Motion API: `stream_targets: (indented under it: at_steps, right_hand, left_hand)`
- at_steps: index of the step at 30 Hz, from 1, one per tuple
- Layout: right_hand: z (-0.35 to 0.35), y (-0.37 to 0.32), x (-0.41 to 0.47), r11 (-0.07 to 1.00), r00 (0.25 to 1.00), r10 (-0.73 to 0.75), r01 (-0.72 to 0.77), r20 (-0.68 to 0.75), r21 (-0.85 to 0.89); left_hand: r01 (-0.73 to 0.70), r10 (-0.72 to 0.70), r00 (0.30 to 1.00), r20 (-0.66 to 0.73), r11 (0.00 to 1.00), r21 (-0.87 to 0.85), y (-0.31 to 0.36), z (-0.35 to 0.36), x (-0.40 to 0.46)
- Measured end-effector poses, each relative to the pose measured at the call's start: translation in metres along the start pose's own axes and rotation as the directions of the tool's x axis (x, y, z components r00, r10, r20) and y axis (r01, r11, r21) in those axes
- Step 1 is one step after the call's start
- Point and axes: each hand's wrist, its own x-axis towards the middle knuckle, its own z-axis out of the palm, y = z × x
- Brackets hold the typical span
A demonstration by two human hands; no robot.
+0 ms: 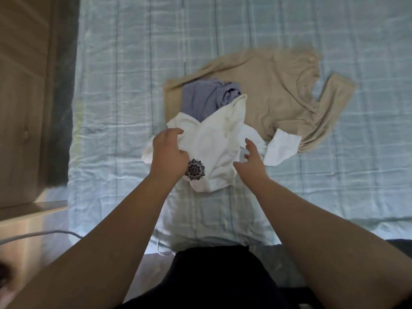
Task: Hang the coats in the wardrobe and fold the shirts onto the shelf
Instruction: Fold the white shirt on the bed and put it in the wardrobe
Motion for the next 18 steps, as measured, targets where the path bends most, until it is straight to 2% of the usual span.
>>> stream_targets:
  at_steps: [2,5,7,13,18]
  right_hand:
    - [0.005,-0.004,0.011,0.998,0.999,0.011,-0.014,0.047,0.06]
    - [0.01,-0.008,0.021,0.918,0.965,0.19,-0.24,0.18,0.315]
    - [0.01,-0.007,0.019,0.867,0.947,0.215,-0.297,0.237,0.4]
    - [-0.025,-0.012,-0.019,0.926,0.994,0.097,-0.108,0.049,0.362]
    - [-0.099,-0.03,-0.082,0.903,0.999,0.016,-0.034,0.046,0.428]
  left_hand:
    - [-0.05,0.05,0.998,0.044,0.999,-0.019,0.007,0.003,-0.001]
    - [-0.13,0.132,0.989,0.06,0.991,-0.037,0.014,0.008,-0.001]
    - [-0.136,0.138,0.989,0.047,0.99,-0.044,0.02,0.006,0.003]
    - [-0.212,0.212,0.964,0.159,0.977,-0.018,0.057,0.006,0.015]
    - [-0.337,0.341,0.881,0.327,0.939,-0.071,0.117,0.01,0.009]
